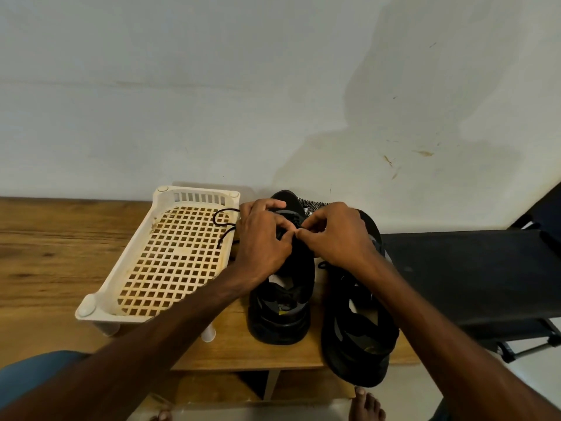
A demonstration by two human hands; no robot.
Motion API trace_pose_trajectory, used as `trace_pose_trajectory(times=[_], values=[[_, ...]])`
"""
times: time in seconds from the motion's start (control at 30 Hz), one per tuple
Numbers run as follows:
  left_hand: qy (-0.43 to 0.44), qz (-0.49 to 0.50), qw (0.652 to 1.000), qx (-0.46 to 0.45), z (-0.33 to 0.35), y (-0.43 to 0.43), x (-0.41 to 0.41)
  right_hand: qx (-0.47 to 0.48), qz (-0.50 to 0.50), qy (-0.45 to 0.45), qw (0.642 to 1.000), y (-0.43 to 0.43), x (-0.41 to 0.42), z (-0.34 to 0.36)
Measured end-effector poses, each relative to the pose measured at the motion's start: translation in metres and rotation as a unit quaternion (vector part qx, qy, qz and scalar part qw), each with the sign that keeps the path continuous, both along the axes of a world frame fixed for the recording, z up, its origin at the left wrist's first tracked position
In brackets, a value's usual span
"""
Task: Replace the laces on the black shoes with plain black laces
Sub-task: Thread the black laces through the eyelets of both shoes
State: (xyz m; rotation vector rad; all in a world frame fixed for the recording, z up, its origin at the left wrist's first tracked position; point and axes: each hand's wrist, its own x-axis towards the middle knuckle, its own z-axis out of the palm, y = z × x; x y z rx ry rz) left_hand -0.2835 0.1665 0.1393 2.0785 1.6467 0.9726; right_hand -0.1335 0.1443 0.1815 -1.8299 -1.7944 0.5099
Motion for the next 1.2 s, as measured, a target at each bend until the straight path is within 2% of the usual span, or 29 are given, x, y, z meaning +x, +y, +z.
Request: trace_pose_trajectory(times=[0.13, 0.27, 0.47, 0.7, 0.77, 0.8, 0.83, 0.87, 0.93, 0.97, 1.0, 1.03, 1.07, 1.1, 1.13, 1.17, 1.2], values=[[-0.079, 0.008, 0.996, -0.043, -0.002, -0.002, 0.003, -0.044, 0.008, 0.057, 0.997, 0.002, 0.008, 0.000], [-0.131, 0.002, 0.989, -0.074, -0.001, 0.001, 0.004, -0.051, -0.006, 0.065, 0.997, 0.006, 0.007, -0.004], [-0.161, -0.014, 0.986, -0.043, -0.005, 0.001, 0.004, -0.064, 0.018, 0.093, 0.993, 0.013, 0.013, -0.001], [-0.091, -0.037, 0.995, -0.011, -0.003, 0.007, -0.002, 0.003, 0.023, -0.022, 1.000, 0.014, 0.016, 0.008], [-0.069, -0.044, 0.997, -0.001, -0.002, 0.009, -0.005, 0.029, -0.009, 0.042, 0.999, 0.017, 0.029, 0.014], [-0.059, -0.046, 0.997, 0.003, -0.002, 0.010, -0.007, 0.028, -0.026, 0.131, 0.991, 0.019, 0.037, 0.018], [-0.048, -0.048, 0.998, 0.005, -0.001, 0.010, -0.007, 0.010, -0.037, 0.253, 0.967, 0.020, 0.045, 0.023], [-0.035, -0.051, 0.998, 0.005, 0.000, 0.010, -0.008, -0.017, -0.032, 0.393, 0.919, 0.020, 0.052, 0.029], [-0.015, -0.054, 0.998, -0.001, 0.002, 0.011, -0.009, -0.056, -0.005, 0.620, 0.783, 0.019, 0.058, 0.037], [-0.016, -0.053, 0.998, -0.002, 0.004, 0.012, -0.011, -0.057, -0.008, 0.680, 0.731, 0.019, 0.059, 0.038], [-0.025, -0.047, 0.999, 0.004, 0.008, 0.013, -0.014, -0.054, -0.020, 0.712, 0.700, 0.018, 0.058, 0.037], [-0.041, -0.036, 0.998, 0.018, 0.013, 0.014, -0.018, -0.054, -0.037, 0.710, 0.701, 0.018, 0.056, 0.036], [-0.058, -0.020, 0.997, 0.041, 0.019, 0.017, -0.024, -0.050, -0.052, 0.675, 0.734, 0.017, 0.054, 0.034], [-0.075, -0.001, 0.995, 0.069, 0.026, 0.019, -0.031, -0.040, -0.060, 0.593, 0.802, 0.016, 0.050, 0.032], [-0.094, 0.018, 0.991, 0.095, 0.032, 0.023, -0.038, -0.020, -0.051, 0.456, 0.889, 0.015, 0.047, 0.029], [-0.118, 0.039, 0.986, 0.113, 0.038, 0.026, -0.047, 0.004, -0.024, 0.276, 0.961, 0.013, 0.044, 0.026], [-0.143, 0.064, 0.980, 0.120, 0.042, 0.029, -0.056, 0.015, 0.022, 0.104, 0.994, 0.013, 0.040, 0.022]])
